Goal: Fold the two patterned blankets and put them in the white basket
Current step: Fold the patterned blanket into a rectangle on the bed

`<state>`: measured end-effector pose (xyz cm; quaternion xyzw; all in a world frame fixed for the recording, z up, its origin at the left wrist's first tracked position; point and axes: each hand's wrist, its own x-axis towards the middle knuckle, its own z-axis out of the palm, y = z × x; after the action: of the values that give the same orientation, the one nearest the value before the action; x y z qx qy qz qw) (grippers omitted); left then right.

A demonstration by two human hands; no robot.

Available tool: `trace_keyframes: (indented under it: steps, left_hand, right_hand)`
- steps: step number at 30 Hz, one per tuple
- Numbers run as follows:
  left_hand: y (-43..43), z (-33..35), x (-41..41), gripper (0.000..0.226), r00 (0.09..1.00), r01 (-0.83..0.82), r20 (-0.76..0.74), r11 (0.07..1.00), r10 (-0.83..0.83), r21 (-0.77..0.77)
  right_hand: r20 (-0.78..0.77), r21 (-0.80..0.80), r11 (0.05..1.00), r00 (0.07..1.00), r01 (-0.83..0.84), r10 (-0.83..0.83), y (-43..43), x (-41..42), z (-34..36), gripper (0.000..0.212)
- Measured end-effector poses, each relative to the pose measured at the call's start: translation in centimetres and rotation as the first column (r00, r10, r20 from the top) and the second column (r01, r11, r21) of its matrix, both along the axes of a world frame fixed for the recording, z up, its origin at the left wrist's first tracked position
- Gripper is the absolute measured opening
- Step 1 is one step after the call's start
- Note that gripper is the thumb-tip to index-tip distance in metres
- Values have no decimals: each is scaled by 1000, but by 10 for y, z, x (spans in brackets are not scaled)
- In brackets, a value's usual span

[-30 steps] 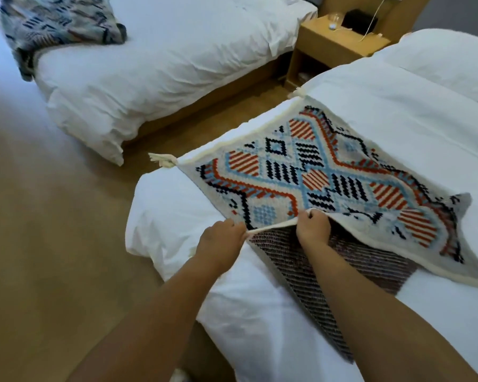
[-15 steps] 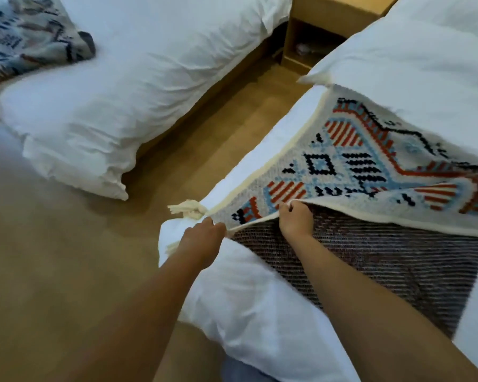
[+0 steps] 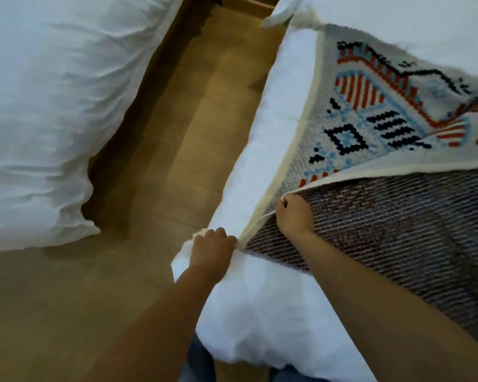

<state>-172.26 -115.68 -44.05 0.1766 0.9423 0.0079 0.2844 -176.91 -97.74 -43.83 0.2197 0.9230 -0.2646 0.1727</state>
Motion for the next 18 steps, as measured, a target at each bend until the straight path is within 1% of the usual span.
trace_keyframes:
  steps: [3, 6, 8, 9, 11, 13, 14, 16, 18]
  left_hand:
    - [-6, -14, -11, 37, 991, 134, 12, 991, -134, 15]
    - [-10, -17, -20, 35, 970, 239, 50, 971, -239, 4]
    - [-9, -16, -27, 30, 952, 301, 68, 954, -300, 0]
    - [-8, -14, -30, 29, 944, 323, 73, 947, -322, 7]
    - [-3, -8, -42, 39, 906, 416, 79, 909, -416, 16]
    - [9, 1, -61, 51, 826, 564, 36, 826, -563, -15]
    - [16, 6, -71, 53, 792, 611, 5, 791, -611, -29]
    - [40, 19, -93, 52, 769, 637, -53, 770, -637, -15]
    - [72, 34, -112, 47, 767, 639, -82, 769, -636, 19]
  right_hand:
    - [21, 68, 992, 994, 106, -108, -16, 3, -12, 35]
    - [12, 120, 973, 980, 196, -199, -29, 1, -17, 36]
    - [-17, 115, 960, 967, 254, -254, -34, 2, -18, 36]
    - [-28, 100, 957, 962, 273, -271, -37, 3, -18, 35]
    - [-50, 31, 941, 941, 337, -335, -38, 5, -16, 34]
    - [-62, -110, 895, 895, 433, -441, -32, 6, -13, 31]
    - [-57, -172, 867, 874, 467, -483, -27, 6, -11, 31]
    - [-59, -223, 821, 833, 526, -550, -8, 3, -5, 34]
    - [-107, -235, 776, 778, 585, -619, 13, 1, 2, 39]
